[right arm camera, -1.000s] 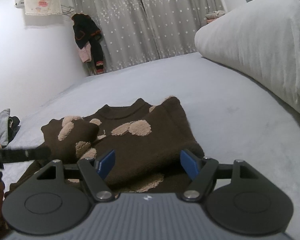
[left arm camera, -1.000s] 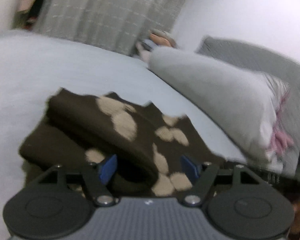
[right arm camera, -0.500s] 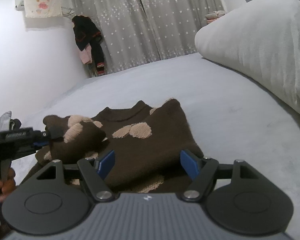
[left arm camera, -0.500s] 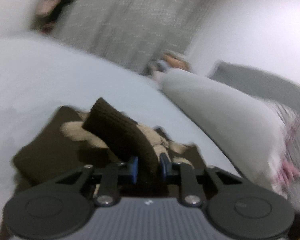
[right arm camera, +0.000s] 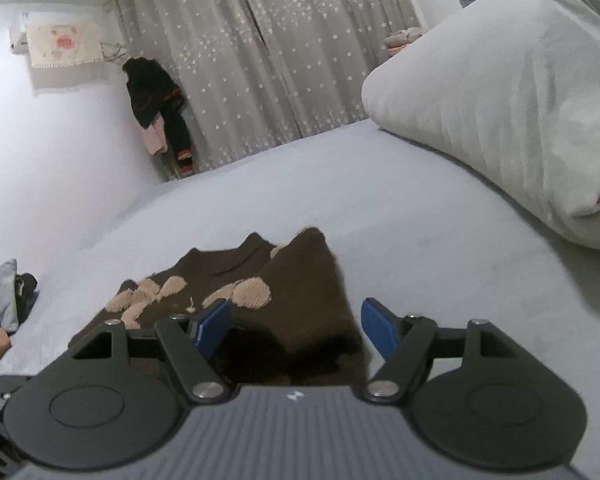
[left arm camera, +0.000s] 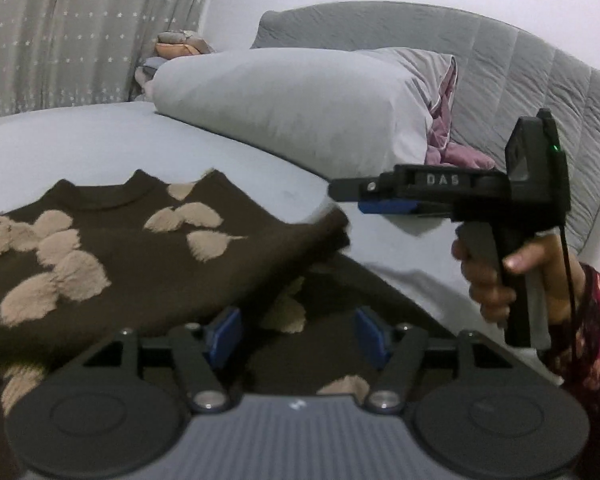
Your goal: Fold clothes
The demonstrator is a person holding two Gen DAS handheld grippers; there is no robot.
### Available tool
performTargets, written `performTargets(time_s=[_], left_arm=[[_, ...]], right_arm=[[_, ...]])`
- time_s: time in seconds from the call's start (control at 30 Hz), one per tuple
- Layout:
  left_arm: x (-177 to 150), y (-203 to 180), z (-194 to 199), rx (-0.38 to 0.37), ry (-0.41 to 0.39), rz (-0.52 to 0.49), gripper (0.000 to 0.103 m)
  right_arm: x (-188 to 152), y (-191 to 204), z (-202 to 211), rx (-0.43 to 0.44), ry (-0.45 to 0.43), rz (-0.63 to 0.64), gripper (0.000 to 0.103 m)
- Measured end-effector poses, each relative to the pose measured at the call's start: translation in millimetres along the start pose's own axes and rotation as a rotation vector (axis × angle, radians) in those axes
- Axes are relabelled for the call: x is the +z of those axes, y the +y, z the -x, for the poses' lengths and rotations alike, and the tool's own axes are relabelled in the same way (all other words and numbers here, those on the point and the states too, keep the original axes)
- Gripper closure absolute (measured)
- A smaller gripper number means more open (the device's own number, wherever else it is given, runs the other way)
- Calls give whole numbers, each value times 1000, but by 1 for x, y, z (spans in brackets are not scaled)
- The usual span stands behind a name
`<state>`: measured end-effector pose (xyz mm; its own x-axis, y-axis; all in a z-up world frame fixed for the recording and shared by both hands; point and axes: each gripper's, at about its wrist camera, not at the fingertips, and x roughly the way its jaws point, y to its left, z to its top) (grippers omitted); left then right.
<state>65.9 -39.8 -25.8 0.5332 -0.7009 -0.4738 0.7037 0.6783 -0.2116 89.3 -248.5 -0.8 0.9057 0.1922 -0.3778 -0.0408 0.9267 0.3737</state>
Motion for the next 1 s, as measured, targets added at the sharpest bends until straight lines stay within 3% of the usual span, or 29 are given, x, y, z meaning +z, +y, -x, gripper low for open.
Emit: performTargets(time_s=[0.13,0.33,0.47,0.5,0.7,0.83,0.93,1.0], left_arm=[[2,23,18,102,-29,38,33],[10,70,36,288,-74,154,33],[13,100,42,369,-91,245,33],[14,104,43,379,-93,254,33],[24,111,42,383,-106,222,33],[24,115,30,378,-66,176,33],[20,120,22,380,-23,159,34],[17,124,19,378,2,155,34]], right_arm=[[-1,0,-1,32,27,-19,28],[-18,17,-26,38,180,31,34],[-28,25,-39,47,294,46,89],[-27,28,-36,46,294,49,92],[-8,58,6,8,239,136,93],[-13,65,22,-30,261,174,92],[-33,63,13,-134,334,246,82],[-42,61,10,-229,337,303,66]])
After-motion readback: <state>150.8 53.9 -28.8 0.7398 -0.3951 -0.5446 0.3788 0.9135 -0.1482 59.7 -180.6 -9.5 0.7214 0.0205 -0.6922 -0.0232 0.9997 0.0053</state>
